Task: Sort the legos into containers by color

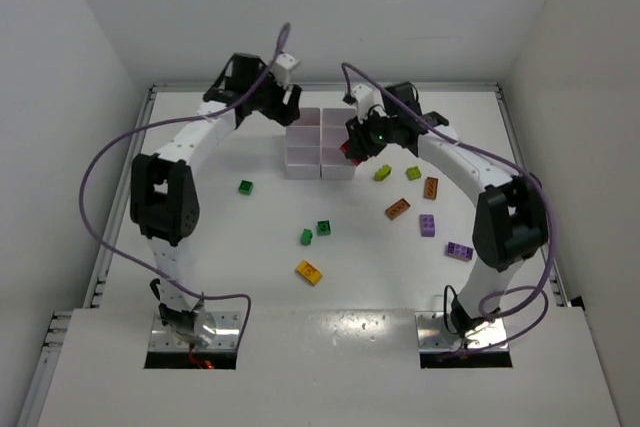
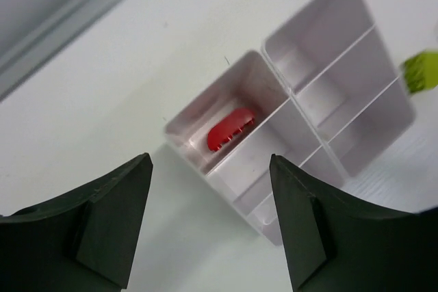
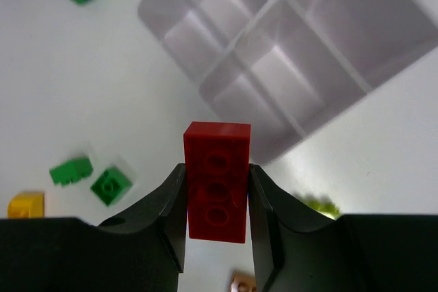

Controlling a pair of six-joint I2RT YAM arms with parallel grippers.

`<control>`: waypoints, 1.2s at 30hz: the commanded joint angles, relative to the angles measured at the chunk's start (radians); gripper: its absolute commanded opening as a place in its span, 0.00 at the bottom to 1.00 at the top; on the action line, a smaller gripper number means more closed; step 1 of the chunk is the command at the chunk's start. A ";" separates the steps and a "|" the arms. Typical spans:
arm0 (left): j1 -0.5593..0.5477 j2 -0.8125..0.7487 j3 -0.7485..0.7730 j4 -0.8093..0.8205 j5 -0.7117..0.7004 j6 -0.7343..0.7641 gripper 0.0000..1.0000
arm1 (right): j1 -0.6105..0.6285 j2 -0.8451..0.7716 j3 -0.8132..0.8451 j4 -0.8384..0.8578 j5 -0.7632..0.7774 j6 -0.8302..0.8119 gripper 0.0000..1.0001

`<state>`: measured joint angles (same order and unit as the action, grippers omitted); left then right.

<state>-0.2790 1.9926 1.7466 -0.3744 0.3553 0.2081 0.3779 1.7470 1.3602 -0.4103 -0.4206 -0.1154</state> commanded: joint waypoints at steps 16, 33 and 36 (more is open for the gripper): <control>0.290 -0.606 -0.452 0.198 0.065 -0.315 0.77 | 0.096 0.419 0.345 0.689 0.077 0.292 0.00; 0.324 -0.577 -0.461 0.180 0.129 -0.297 0.77 | 0.148 0.367 0.158 1.084 0.181 0.370 0.00; 0.324 -0.565 -0.452 0.170 0.139 -0.288 0.77 | 0.148 0.390 0.195 1.074 0.192 0.396 0.00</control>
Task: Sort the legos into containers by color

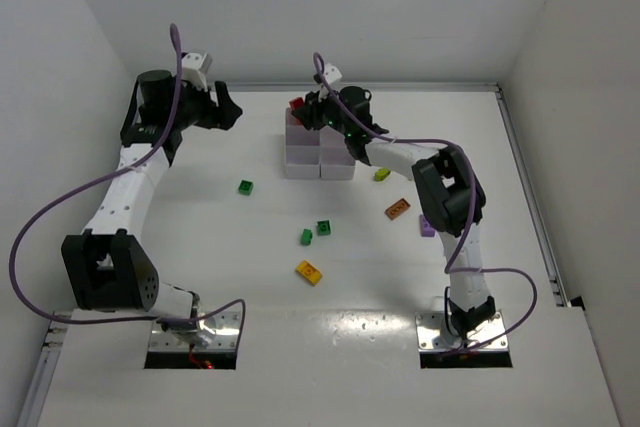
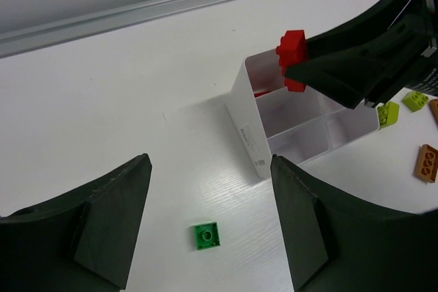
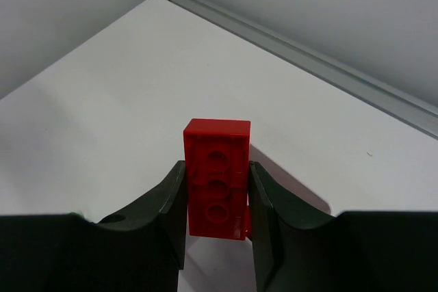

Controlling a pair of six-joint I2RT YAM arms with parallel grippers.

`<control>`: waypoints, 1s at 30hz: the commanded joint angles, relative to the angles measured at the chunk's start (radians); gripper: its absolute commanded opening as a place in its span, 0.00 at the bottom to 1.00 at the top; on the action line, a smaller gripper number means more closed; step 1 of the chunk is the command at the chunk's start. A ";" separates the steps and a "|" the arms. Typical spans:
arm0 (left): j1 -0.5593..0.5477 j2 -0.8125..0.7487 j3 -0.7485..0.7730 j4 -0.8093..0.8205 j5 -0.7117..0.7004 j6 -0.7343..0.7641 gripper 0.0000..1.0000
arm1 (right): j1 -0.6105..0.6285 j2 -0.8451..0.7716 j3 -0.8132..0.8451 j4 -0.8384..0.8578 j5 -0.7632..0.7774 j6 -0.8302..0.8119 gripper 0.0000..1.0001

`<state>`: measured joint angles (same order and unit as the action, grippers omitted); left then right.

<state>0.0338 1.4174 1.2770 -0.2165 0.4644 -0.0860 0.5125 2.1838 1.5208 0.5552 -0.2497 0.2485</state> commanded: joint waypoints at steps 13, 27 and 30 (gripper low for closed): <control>0.011 0.031 0.018 0.003 0.029 0.015 0.77 | 0.034 -0.006 0.015 0.132 0.127 -0.063 0.04; 0.020 0.049 0.008 0.003 0.048 0.034 0.78 | 0.043 0.064 0.047 0.126 0.182 -0.106 0.28; 0.020 0.049 0.008 0.003 0.048 0.034 0.78 | 0.043 0.064 0.047 0.126 0.191 -0.115 0.43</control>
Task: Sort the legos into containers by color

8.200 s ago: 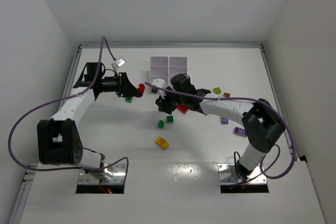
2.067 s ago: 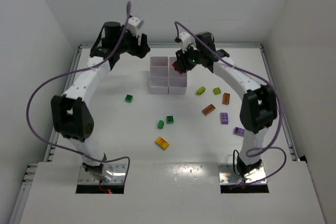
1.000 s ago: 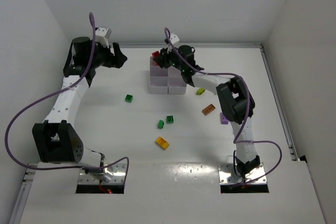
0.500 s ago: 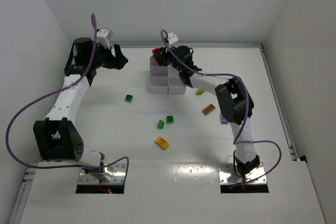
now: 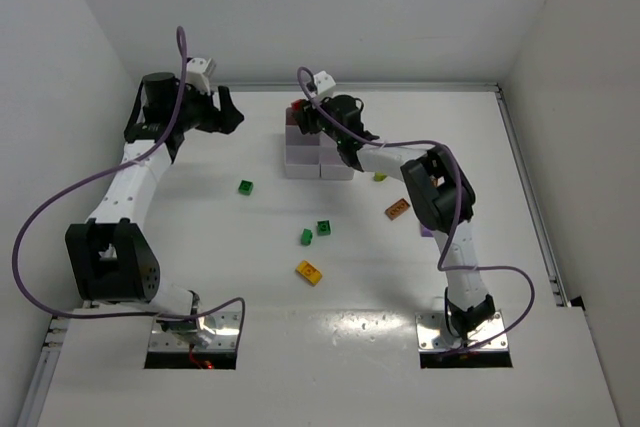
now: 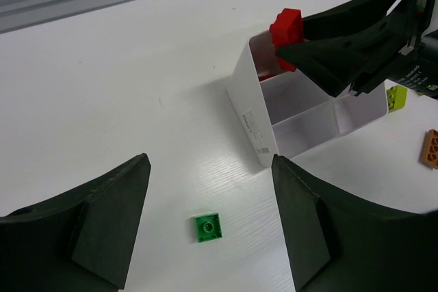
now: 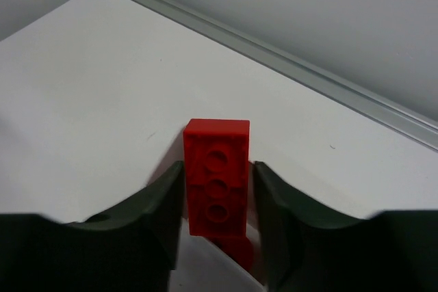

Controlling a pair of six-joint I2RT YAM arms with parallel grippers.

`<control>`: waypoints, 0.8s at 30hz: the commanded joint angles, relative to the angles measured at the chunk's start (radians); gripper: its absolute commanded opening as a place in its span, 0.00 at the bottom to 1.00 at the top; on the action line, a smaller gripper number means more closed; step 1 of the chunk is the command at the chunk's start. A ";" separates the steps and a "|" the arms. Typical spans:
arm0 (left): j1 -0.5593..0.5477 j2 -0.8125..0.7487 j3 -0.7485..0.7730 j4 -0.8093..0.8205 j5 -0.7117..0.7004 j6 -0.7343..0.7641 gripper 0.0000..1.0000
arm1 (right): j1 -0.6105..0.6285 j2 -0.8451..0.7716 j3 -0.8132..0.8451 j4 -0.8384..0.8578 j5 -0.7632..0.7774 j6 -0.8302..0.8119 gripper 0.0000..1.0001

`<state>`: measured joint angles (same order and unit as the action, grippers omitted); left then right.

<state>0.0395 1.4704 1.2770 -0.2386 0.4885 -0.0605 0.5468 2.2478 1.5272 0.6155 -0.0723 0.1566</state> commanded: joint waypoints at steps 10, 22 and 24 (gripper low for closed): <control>0.014 -0.004 -0.065 -0.063 0.065 0.117 0.78 | 0.008 -0.154 -0.030 0.067 -0.038 0.014 0.69; -0.038 0.120 -0.102 -0.399 -0.088 0.306 0.75 | -0.050 -0.534 -0.156 -0.692 -0.383 -0.161 0.69; -0.065 0.174 -0.071 -0.427 -0.102 0.306 0.77 | -0.076 -0.559 -0.168 -0.848 -0.426 -0.222 0.69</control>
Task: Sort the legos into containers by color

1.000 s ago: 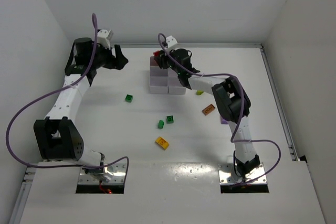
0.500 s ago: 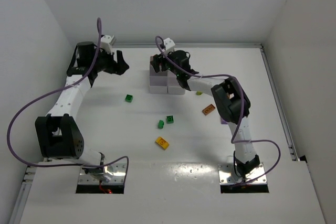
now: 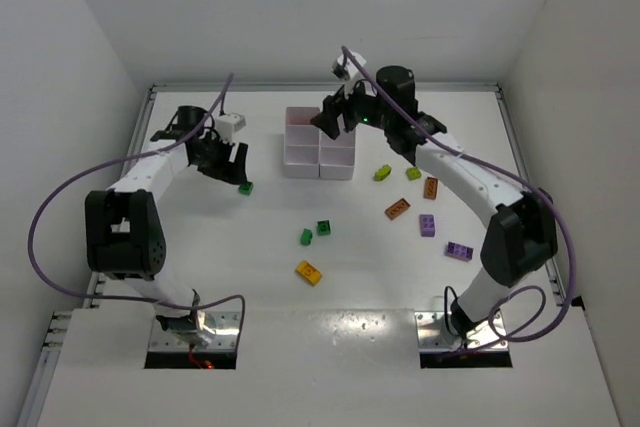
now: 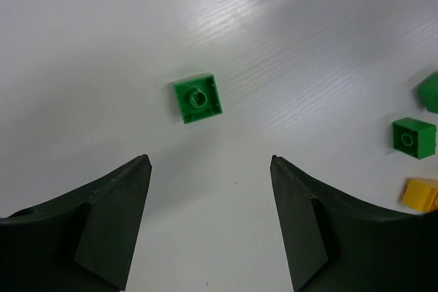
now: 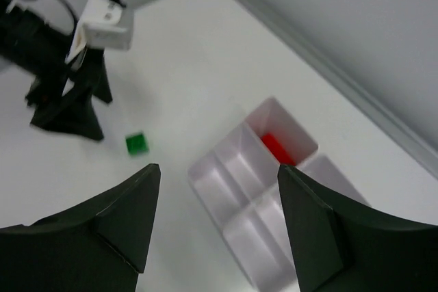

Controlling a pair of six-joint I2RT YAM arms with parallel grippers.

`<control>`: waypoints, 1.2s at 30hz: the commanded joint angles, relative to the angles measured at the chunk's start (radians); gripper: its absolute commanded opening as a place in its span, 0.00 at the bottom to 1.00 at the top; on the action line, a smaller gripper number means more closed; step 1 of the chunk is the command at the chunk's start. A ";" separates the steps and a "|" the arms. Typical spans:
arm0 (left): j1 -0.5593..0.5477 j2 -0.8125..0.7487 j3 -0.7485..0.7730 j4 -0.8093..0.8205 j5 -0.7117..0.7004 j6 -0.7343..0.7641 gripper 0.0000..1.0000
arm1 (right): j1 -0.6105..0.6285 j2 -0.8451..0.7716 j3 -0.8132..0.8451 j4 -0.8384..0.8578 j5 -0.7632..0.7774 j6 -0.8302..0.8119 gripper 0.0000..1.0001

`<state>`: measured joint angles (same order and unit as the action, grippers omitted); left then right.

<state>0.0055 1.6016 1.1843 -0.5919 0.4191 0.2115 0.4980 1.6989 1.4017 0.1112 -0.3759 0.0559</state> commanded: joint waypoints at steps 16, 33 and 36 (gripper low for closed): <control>-0.179 0.242 0.135 -0.020 -0.267 -0.142 0.77 | -0.110 -0.122 -0.221 -0.522 -0.167 -0.267 0.75; -0.179 0.296 0.129 0.003 -0.342 -0.170 0.55 | -0.108 0.011 -0.161 -0.619 -0.253 -0.407 0.84; -0.179 0.319 0.138 0.003 -0.342 -0.179 0.54 | -0.099 0.056 -0.150 -0.630 -0.253 -0.433 0.85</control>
<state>-0.1650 1.9038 1.2999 -0.5945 0.0845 0.0605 0.3885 1.7374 1.2026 -0.4999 -0.5919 -0.3153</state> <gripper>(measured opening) 0.542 0.852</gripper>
